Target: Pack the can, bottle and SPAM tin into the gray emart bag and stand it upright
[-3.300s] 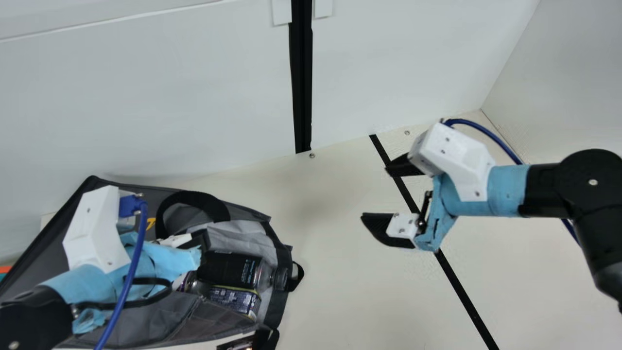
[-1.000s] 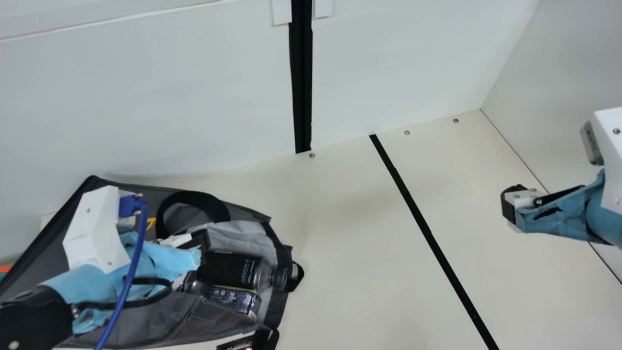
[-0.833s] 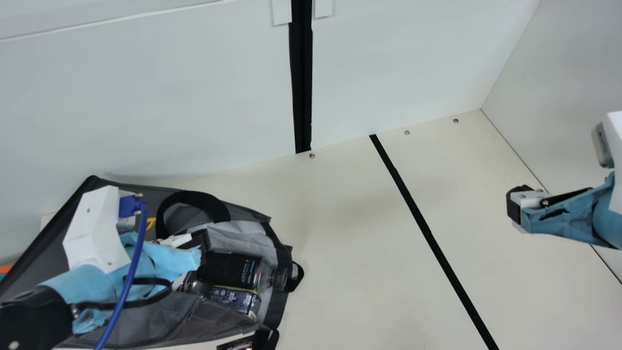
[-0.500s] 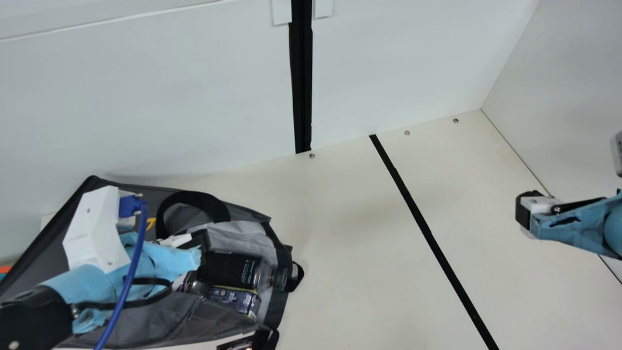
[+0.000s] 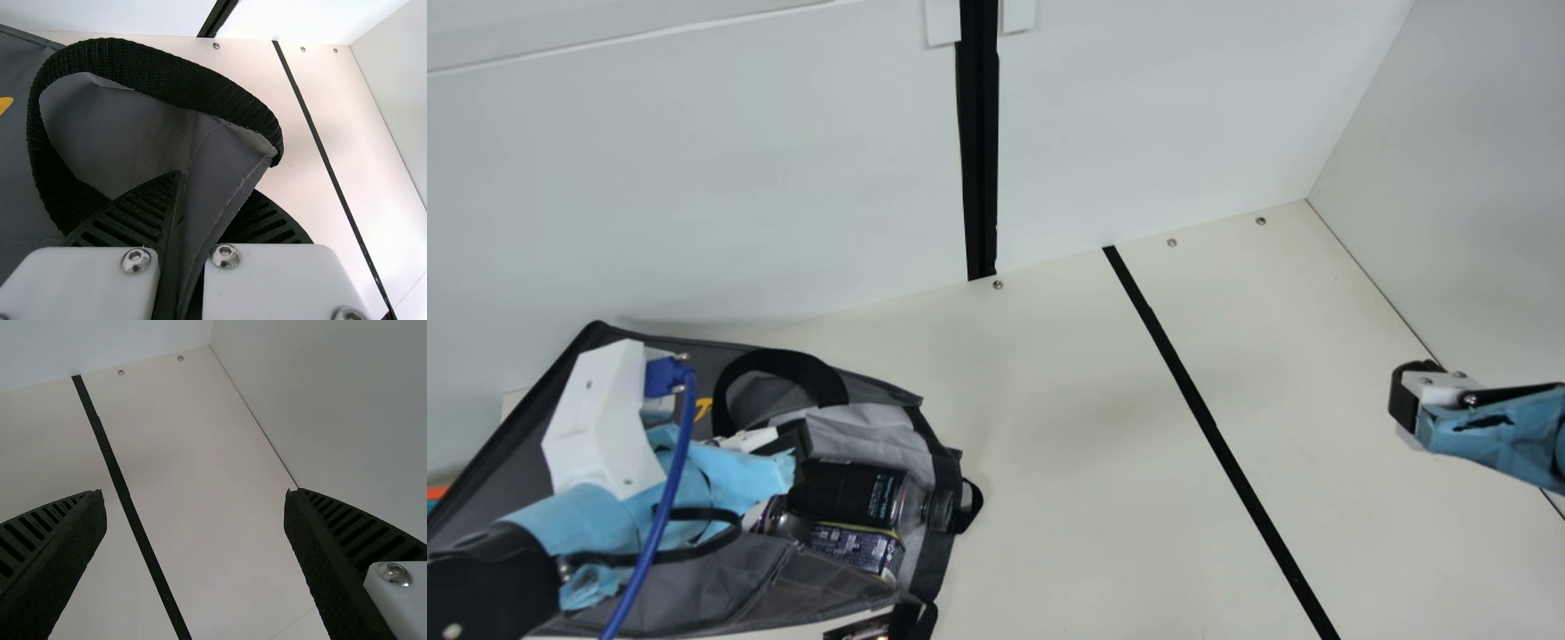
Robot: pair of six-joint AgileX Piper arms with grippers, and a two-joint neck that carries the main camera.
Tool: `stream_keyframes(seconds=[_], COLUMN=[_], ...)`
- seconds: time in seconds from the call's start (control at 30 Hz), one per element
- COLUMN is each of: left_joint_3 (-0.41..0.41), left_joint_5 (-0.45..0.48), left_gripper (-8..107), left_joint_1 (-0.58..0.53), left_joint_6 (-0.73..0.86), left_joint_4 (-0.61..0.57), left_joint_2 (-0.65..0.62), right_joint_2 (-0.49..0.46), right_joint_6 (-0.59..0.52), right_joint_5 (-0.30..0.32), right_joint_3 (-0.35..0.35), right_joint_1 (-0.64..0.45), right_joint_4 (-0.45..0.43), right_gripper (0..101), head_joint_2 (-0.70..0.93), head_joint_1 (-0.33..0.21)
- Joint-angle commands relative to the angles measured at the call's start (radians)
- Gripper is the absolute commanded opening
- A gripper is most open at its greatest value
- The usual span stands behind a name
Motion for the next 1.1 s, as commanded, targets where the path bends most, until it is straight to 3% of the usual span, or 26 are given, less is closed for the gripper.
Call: stream_keyframes(seconds=[0.0, 0.53, 1.07], left_joint_3=[0.000, 0.000, 0.000], left_joint_5=[0.000, 0.000, 0.000], left_gripper=[-8, -8, -8], left_joint_1=[0.000, 0.000, 0.000], left_joint_6=[0.000, 0.000, 0.000], left_joint_4=[0.000, 0.000, 0.000], left_joint_2=[0.000, 0.000, 0.000], right_joint_2=[-0.001, 0.038, 0.168], right_joint_6=[-0.002, -0.045, -0.278], right_joint_5=[0.000, 0.000, 0.000], right_joint_3=[0.001, -0.012, -0.043], right_joint_1=[-0.002, -0.009, -0.116], right_joint_4=[0.006, 0.063, 0.268], right_gripper=[95, 95, 95], head_joint_2=[-0.001, -0.001, -0.001], head_joint_1=[-0.023, -0.023, -0.023])
